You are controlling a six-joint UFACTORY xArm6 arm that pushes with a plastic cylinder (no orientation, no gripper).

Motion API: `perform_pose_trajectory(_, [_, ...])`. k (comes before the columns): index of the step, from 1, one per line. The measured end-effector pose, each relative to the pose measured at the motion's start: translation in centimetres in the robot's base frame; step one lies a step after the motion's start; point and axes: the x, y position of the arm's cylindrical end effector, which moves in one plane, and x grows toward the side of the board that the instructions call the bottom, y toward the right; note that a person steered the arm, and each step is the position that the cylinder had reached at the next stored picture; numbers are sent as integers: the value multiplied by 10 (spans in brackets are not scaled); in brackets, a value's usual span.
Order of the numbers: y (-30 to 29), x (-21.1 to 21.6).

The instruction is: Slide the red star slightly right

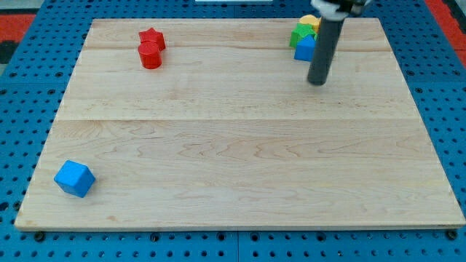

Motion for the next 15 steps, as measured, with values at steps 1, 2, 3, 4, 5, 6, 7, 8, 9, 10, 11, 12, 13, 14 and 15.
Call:
perform_pose_trajectory(1, [-118, 4])
perform_pose_trajectory(2, [-233, 4])
perform_pose_trajectory(3, [-285, -22])
perform_pose_trajectory(4, [-315, -72])
perform_pose_trajectory(5, [-316, -111])
perform_pose_trajectory(6, [-316, -121])
perform_pose_trajectory(7, [-316, -127])
perform_pose_trajectory(8, [-316, -131])
perform_pose_trajectory(9, [-299, -137])
perform_pose_trajectory(10, [-245, -106])
perform_pose_trajectory(11, [-202, -83])
perform_pose_trajectory(12, [-172, -92])
perform_pose_trajectory(13, [-103, -113])
perform_pose_trajectory(14, [-74, -110])
perform_pose_trajectory(15, [-90, -100])
